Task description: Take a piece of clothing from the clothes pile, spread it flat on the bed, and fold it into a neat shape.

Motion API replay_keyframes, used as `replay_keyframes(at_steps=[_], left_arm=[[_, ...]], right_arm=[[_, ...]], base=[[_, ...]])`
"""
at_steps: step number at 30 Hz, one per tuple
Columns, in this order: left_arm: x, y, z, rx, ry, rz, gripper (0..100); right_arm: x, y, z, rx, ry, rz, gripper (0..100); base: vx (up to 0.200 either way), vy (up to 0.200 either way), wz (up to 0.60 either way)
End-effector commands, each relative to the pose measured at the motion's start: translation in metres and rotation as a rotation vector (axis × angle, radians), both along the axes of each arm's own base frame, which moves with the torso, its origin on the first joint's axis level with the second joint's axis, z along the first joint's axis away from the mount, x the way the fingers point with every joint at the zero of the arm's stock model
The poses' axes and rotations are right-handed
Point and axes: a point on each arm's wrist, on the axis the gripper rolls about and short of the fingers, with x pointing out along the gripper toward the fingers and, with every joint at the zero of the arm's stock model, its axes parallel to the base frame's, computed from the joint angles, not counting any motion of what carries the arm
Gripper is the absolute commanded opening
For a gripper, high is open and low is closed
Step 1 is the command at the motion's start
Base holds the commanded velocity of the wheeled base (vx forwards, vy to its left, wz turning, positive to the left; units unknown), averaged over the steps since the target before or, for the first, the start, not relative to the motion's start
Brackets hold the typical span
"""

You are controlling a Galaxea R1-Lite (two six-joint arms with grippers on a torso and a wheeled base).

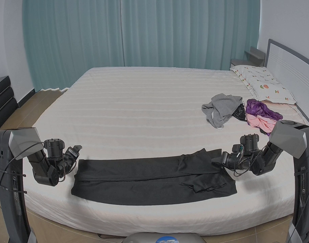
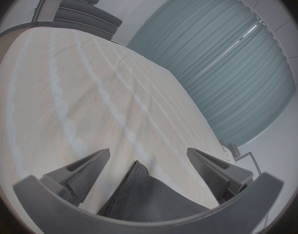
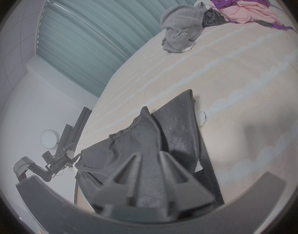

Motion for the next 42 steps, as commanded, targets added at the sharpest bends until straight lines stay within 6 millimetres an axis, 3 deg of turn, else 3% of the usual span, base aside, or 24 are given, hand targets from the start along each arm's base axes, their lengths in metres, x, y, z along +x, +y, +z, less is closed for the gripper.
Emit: replay_keyframes(at_steps=[1, 17, 18, 23, 29, 34, 42], left_arm=[[0.0, 0.001, 0.001, 0.0, -0.003, 0.002, 100], [-0.005, 0.003, 0.004, -0.001, 0.003, 0.01, 100], [-0.005, 0.003, 0.004, -0.001, 0.003, 0.01, 100], [-0.008, 0.003, 0.009, 0.001, -0.002, 0.009, 100], [-0.025, 0.001, 0.032, 0.0, -0.016, 0.007, 100], [-0.047, -0.008, 0.039, -0.009, 0.019, -0.017, 100], [-0.086, -0.019, 0.026, -0.047, 0.156, -0.025, 100]], right_arm=[[-0.001, -0.002, -0.001, 0.0, 0.008, -0.006, 0], [-0.012, -0.019, 0.003, 0.002, 0.034, -0.037, 0], [-0.012, -0.018, 0.003, 0.002, 0.033, -0.036, 100], [-0.012, -0.017, 0.007, 0.015, 0.022, -0.037, 100], [-0.016, -0.016, 0.026, 0.075, 0.032, -0.075, 100], [-0.036, -0.012, 0.05, 0.144, 0.077, -0.15, 100], [-0.079, -0.005, 0.05, 0.102, 0.146, -0.203, 100]], base=[[0.0, 0.0, 0.0], [0.0, 0.0, 0.0], [0.0, 0.0, 0.0], [0.0, 0.0, 0.0], [0.0, 0.0, 0.0], [0.0, 0.0, 0.0], [-0.125, 0.0, 0.0]])
